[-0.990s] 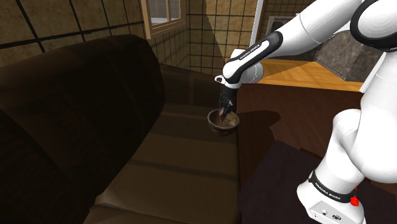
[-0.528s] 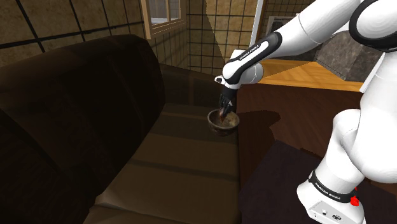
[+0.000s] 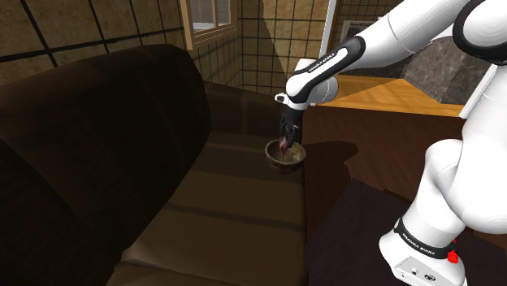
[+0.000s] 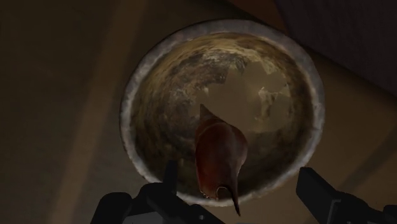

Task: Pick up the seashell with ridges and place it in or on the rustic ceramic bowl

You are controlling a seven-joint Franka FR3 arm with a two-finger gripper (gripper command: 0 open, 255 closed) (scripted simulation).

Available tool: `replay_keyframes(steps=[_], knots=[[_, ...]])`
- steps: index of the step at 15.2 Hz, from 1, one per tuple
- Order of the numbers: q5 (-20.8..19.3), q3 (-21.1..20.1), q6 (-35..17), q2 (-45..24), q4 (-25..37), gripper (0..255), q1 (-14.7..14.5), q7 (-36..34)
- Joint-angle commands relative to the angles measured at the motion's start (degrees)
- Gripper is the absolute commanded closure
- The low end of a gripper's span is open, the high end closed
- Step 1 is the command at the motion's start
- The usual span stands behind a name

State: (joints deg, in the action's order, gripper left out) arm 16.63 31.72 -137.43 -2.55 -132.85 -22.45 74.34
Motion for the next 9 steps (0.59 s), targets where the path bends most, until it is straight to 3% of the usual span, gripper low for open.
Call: replay_keyframes(steps=[1, 9], knots=[[-3.20, 0.52, 2.70, 3.16, 0.26, 0, 0.08, -2.12], [-4.38, 0.53, 4.06, 4.36, 0.69, 0, 0.28, -2.94]])
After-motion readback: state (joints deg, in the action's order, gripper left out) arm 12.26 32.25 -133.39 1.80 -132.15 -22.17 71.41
